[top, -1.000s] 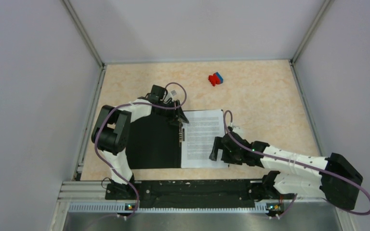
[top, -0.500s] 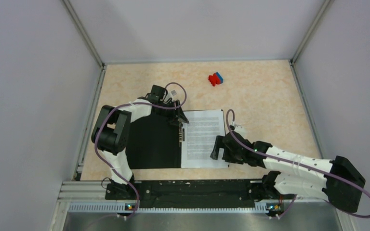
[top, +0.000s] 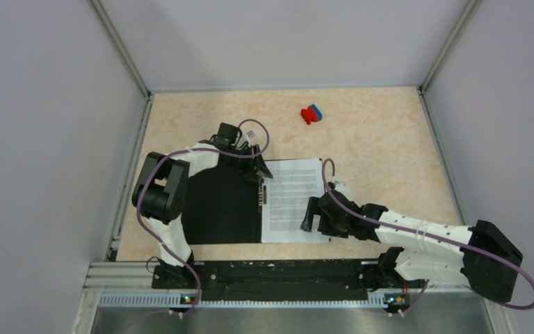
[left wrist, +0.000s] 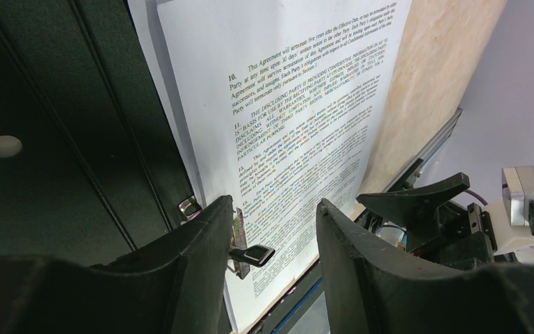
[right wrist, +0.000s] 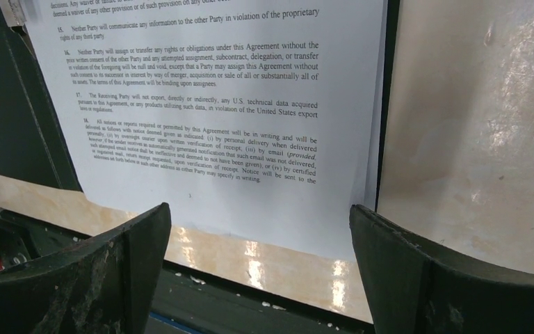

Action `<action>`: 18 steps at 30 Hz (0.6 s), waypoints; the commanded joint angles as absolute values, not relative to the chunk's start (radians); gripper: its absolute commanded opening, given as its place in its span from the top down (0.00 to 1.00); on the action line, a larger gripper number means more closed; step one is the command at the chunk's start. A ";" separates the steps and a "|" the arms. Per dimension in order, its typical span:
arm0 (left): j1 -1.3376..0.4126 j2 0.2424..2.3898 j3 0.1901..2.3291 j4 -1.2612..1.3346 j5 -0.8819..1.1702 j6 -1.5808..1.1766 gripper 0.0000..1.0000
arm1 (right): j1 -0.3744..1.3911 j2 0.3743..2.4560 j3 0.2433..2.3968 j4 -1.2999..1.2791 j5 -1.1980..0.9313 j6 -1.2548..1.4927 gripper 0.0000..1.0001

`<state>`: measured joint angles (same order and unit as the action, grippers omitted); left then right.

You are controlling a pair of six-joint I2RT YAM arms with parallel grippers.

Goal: Put the files into the folder

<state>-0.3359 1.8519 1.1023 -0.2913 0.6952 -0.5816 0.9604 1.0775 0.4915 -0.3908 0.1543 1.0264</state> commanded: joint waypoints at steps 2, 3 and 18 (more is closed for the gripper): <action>-0.343 1.833 1.097 -0.258 0.706 -0.586 0.47 | 0.977 1.078 0.517 -0.378 0.172 1.036 0.01; -0.344 1.828 1.096 -0.259 0.707 -0.586 0.48 | 0.976 1.065 0.527 -0.391 0.185 1.033 0.01; -0.379 1.751 1.052 -0.257 0.703 -0.590 0.49 | 0.959 1.026 0.661 -0.470 0.238 0.972 0.01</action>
